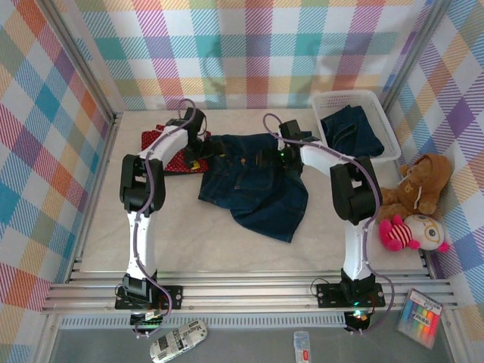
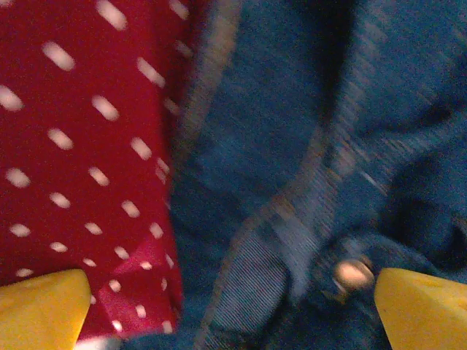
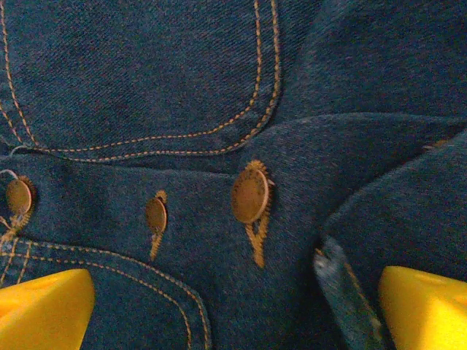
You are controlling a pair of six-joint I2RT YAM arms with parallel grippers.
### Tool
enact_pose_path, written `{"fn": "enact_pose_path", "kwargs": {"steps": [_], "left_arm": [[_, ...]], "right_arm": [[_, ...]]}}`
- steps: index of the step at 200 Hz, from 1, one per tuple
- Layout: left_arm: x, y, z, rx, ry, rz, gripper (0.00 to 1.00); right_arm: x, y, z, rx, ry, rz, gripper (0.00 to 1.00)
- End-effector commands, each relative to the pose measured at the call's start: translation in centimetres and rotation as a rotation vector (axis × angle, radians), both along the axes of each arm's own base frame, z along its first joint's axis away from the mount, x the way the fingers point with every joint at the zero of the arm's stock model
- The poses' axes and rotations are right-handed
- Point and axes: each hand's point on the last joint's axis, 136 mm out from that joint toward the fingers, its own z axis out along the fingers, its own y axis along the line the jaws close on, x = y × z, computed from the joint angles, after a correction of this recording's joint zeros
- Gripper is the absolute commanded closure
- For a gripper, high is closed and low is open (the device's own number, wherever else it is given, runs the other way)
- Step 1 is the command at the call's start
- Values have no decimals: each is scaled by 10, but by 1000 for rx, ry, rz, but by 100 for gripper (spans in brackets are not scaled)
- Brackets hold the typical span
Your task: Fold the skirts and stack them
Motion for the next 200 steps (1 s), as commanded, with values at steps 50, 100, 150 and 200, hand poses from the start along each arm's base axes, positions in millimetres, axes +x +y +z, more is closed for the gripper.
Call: {"fn": "enact_pose_path", "kwargs": {"steps": [50, 100, 150, 200], "left_arm": [[16, 91, -32, 35, 42, 162, 0], [-11, 45, 63, -137, -102, 27, 0], [-98, -7, 41, -92, 17, -158, 3], [-130, -36, 3, -126, 138, -252, 9]], "right_arm": [[-129, -11, 50, -206, -142, 515, 4], [-196, -20, 13, -386, -107, 744, 11], [-167, -62, 26, -201, 7, 150, 7], [-168, -81, 15, 72, 146, -109, 8]]}}
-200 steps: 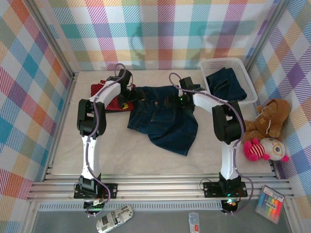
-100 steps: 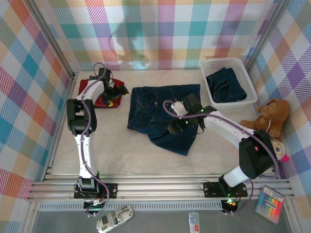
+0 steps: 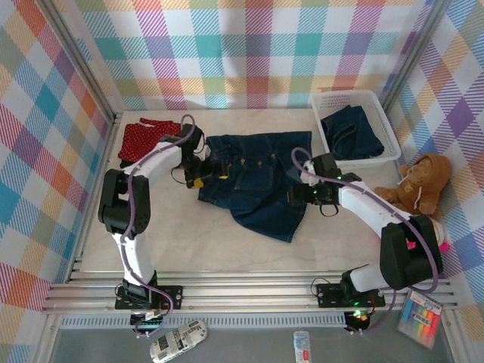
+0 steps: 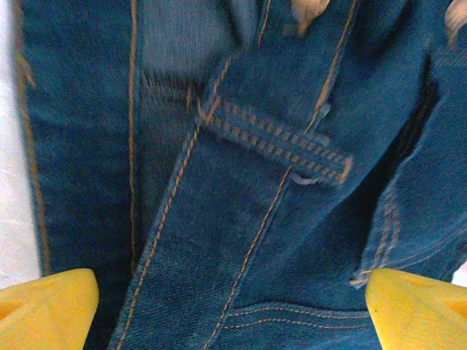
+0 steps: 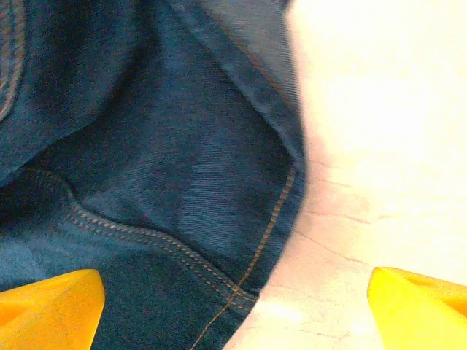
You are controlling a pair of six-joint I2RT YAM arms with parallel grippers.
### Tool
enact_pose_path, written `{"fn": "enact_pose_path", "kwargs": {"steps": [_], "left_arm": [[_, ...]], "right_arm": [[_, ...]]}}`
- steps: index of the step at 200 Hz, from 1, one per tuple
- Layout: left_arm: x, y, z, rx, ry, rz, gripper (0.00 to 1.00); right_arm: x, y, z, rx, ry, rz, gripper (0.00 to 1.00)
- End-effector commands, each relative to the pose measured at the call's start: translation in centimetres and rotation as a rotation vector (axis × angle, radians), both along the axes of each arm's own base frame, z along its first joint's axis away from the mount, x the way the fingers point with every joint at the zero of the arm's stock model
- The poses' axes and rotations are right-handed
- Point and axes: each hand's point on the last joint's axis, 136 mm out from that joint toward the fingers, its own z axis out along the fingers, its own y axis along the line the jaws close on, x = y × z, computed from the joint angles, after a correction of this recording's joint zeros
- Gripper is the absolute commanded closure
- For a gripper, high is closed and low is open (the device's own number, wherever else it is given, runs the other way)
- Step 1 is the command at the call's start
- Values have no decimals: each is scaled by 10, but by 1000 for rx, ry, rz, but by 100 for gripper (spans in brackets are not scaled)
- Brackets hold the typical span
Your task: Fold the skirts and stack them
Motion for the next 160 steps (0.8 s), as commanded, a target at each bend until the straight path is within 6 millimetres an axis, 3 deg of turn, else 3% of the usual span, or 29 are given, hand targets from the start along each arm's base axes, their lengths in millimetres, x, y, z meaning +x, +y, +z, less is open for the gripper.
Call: {"fn": "enact_pose_path", "kwargs": {"steps": [1, 26, 39, 59, 70, 82, 91, 105, 123, 143, 160], "left_arm": [[-14, -3, -21, 3, 74, -34, 9], [-17, -8, -30, -11, 100, -28, 18], [-18, -9, -30, -22, 100, -21, 28], [-20, -7, -31, -15, 102, -16, 33], [-20, -7, -30, -14, 98, -15, 43], [-18, -5, -27, -6, 86, -14, 46], [-16, -3, -25, 6, 77, -11, 53], [-13, 0, -21, 10, 61, -3, 72], [-11, -2, -13, -32, 45, 10, 93], [-2, 3, 5, -68, -11, 51, 99], [17, 15, 35, -106, -104, 117, 100]], "right_arm": [[-5, 22, -3, 185, 80, -84, 8], [-4, 16, -28, 152, 157, -168, 13], [-5, 14, -41, 135, 186, -194, 17], [-6, 14, -48, 127, 203, -199, 25], [-6, 13, -49, 123, 197, -195, 31], [-7, 13, -52, 118, 194, -177, 37], [-9, 14, -53, 122, 199, -164, 41], [-13, 19, -55, 147, 217, -153, 45], [-17, 23, -52, 190, 216, -158, 54], [-13, 28, -36, 232, 169, -144, 83], [3, 30, 0, 269, 55, -118, 93]]}}
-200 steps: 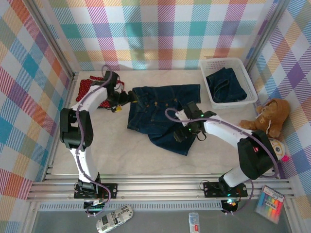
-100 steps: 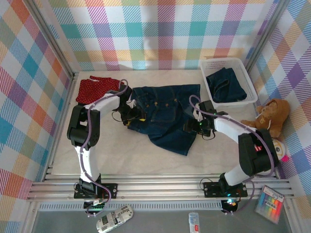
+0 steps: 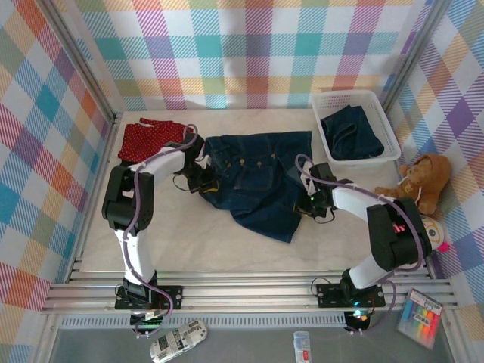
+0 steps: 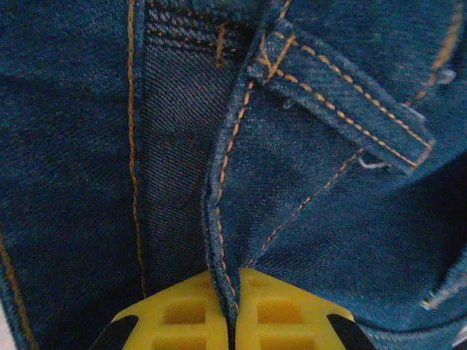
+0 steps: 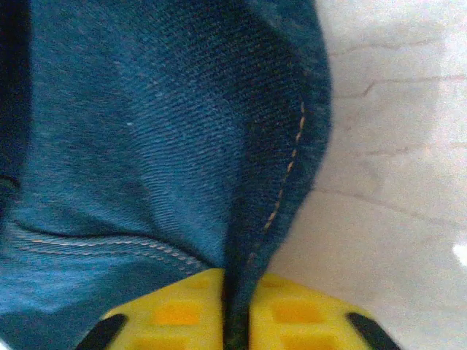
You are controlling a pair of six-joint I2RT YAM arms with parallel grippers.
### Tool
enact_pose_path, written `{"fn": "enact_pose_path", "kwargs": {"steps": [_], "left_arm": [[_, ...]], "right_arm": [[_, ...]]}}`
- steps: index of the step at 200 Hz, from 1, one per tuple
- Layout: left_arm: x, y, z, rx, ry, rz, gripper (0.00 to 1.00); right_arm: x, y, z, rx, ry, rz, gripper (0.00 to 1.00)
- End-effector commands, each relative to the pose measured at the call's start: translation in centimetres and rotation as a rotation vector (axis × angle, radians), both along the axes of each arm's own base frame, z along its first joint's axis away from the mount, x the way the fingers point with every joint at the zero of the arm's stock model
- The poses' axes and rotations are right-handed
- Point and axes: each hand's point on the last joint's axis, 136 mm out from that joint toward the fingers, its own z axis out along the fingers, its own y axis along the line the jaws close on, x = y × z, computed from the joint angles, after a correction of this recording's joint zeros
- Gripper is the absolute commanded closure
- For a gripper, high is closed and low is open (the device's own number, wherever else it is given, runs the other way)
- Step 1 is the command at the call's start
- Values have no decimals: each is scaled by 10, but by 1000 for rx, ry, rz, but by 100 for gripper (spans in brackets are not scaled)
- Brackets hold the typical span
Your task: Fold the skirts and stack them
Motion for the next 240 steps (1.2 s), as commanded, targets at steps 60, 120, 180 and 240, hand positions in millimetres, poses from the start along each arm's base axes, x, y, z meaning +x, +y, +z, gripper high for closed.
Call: {"fn": "enact_pose_path", "kwargs": {"steps": [60, 120, 180, 240], "left_arm": [[81, 52, 195, -125, -527, 149, 100], [10, 51, 102, -120, -355, 145, 96], [-50, 49, 30, -163, -159, 201, 61], [-58, 47, 19, -186, -125, 232, 19]], "right_arm": [[86, -33, 214, 127, -636, 33, 100], [21, -14, 125, 244, -385, 141, 100], [6, -18, 74, 235, -188, 68, 92], [-17, -11, 47, 313, -107, 25, 47]]}}
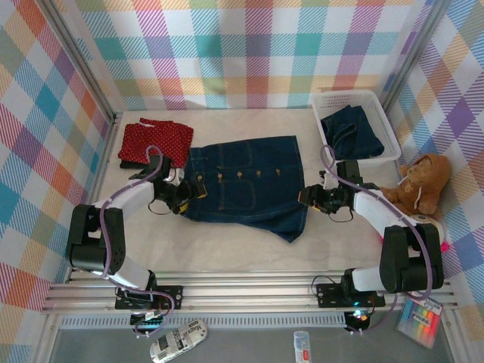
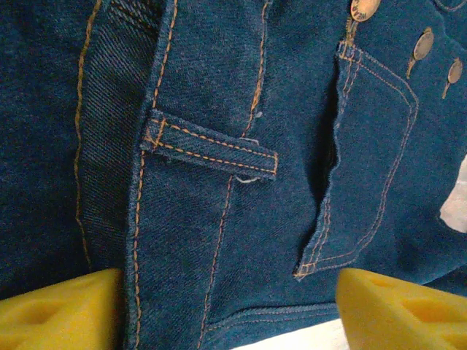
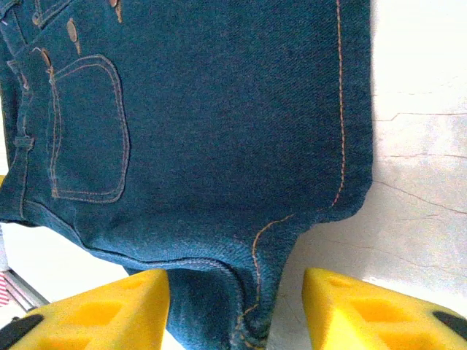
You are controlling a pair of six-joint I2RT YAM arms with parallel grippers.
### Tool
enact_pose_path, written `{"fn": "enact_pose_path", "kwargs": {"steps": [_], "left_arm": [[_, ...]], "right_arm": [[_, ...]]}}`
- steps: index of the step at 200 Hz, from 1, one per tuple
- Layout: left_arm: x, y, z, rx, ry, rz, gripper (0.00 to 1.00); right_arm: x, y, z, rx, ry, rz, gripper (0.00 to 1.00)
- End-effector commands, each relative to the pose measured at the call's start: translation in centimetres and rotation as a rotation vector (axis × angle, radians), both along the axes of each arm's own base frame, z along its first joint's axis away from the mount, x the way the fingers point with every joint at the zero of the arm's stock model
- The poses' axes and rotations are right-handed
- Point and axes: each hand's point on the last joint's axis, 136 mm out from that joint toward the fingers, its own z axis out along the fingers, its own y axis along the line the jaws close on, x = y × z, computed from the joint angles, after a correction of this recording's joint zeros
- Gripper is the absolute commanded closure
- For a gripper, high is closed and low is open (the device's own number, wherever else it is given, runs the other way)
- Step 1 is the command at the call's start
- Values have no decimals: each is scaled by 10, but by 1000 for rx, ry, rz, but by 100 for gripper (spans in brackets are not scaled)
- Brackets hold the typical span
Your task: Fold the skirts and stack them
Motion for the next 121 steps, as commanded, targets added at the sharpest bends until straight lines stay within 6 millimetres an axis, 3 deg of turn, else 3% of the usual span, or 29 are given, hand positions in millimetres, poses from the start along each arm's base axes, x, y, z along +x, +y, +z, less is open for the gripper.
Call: {"fn": "enact_pose_path", "kwargs": {"steps": [1, 32, 63, 86, 121], "left_arm": [[-3, -5, 8, -32, -28, 1, 19], [-12, 0, 7, -10, -4, 11, 18], [-20, 11, 4, 53, 26, 46, 17], [-22, 11, 4, 49, 25, 47, 17], [-22, 4, 2, 9, 33, 20, 16]], "right_arm": [[-17, 3, -6, 47, 19, -11, 47], [-40, 4, -15, 72, 40, -16, 46], [-48, 11, -8, 128, 17, 17, 50], [-43, 9, -4, 115, -31, 9, 56], [-27, 4, -8, 86, -48, -36, 57]]}}
